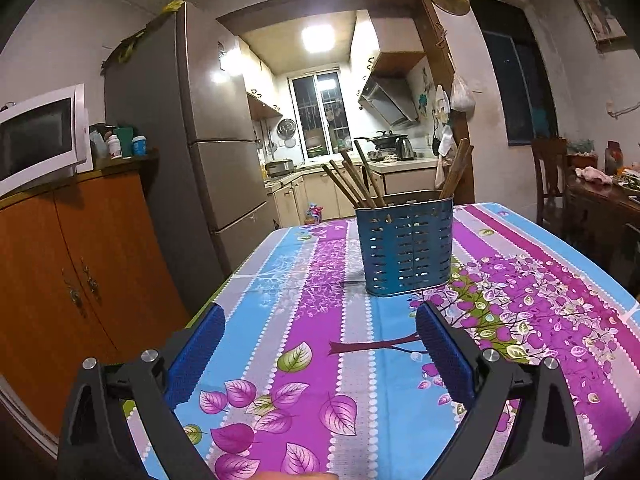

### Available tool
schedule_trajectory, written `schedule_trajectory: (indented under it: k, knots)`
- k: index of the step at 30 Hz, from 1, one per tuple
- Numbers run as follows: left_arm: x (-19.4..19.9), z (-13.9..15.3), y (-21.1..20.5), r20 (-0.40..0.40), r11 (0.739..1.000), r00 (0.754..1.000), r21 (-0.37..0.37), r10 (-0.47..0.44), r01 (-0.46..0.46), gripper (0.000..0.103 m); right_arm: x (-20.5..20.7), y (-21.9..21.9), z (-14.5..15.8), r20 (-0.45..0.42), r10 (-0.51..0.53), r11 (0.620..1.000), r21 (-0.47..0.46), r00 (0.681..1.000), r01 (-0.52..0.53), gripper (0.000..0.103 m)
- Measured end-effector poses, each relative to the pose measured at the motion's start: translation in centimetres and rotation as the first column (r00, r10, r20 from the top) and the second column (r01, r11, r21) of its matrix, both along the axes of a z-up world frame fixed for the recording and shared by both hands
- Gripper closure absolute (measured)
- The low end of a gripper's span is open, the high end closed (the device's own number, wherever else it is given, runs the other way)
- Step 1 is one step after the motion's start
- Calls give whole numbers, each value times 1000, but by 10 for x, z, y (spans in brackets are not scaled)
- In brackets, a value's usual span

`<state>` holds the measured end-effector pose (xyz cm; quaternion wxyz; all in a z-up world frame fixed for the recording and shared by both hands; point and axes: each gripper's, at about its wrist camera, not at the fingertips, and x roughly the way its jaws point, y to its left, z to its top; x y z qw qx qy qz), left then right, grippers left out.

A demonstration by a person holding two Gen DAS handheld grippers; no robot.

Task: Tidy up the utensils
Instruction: 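Open both tools to release the chopsticks and pull back from the holder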

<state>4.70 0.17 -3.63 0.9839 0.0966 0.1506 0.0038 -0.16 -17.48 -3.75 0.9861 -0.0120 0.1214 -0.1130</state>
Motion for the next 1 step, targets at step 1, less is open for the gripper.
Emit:
schedule_trajectory:
  k: [1]
  knots:
    - [-1, 0, 0, 2, 1000, 1000, 0, -1, 1, 7, 0, 0, 0, -1, -1, 1000, -2, 1000, 1, 5]
